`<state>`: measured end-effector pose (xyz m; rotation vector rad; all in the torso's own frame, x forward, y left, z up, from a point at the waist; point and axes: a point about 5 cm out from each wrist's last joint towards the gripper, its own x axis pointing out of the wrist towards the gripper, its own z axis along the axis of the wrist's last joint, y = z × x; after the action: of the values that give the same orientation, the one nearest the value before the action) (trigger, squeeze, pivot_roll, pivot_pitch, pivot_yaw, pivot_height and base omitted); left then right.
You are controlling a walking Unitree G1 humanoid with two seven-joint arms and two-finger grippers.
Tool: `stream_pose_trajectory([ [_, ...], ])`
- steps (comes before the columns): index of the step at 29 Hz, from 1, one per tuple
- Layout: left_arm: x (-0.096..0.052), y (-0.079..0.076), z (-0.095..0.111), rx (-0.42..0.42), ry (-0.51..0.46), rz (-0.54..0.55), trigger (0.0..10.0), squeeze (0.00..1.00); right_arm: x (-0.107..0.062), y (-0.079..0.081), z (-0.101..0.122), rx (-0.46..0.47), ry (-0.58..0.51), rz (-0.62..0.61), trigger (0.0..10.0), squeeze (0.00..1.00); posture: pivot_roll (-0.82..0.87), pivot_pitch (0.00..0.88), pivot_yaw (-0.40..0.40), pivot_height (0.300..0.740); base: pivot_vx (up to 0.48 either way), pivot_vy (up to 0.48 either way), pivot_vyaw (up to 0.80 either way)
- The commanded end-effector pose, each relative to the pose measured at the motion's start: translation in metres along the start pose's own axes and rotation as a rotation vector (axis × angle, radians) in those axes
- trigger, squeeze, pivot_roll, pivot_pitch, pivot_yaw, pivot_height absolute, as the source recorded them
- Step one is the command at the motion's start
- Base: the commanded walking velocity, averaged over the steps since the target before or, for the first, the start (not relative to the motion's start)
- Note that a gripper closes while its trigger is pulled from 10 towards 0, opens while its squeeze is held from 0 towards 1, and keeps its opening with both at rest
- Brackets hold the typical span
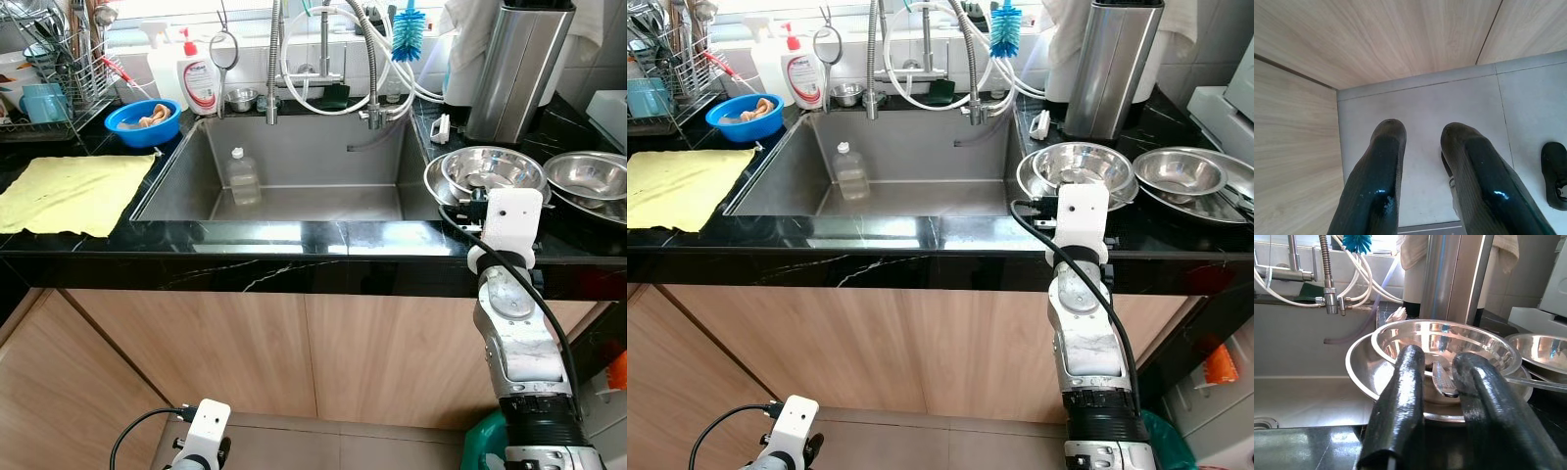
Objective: Kitchen organization
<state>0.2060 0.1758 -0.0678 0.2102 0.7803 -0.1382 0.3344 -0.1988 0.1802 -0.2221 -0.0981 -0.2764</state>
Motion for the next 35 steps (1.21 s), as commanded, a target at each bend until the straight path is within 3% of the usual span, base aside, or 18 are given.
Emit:
stream_pose_trajectory([
  [1,-0.001,0.004,-0.002,-0.003,-0.004,0.019,10.0,0.00,0.001,0.005,0.004,0.014,-0.016,0.012,0.0,0.00,-0.07,0.000,0.073,0.740,0.000,0.000,0.00],
  [19,-0.002,0.004,-0.003,0.004,-0.006,0.016,10.0,0.00,0.002,0.007,0.007,0.023,-0.044,0.016,0.0,0.00,-0.06,0.000,0.072,0.740,0.000,0.000,0.00],
  [28,-0.001,0.004,-0.002,0.001,-0.007,0.016,10.0,0.00,0.002,0.008,0.035,0.074,-0.212,0.027,0.0,0.00,-0.06,0.000,0.071,0.740,0.000,0.000,0.00],
  [35,-0.001,0.003,-0.002,-0.002,-0.006,0.015,10.0,0.00,0.002,0.010,0.039,0.068,-0.231,0.032,0.0,0.00,-0.06,0.000,0.069,0.740,0.000,0.000,0.00],
])
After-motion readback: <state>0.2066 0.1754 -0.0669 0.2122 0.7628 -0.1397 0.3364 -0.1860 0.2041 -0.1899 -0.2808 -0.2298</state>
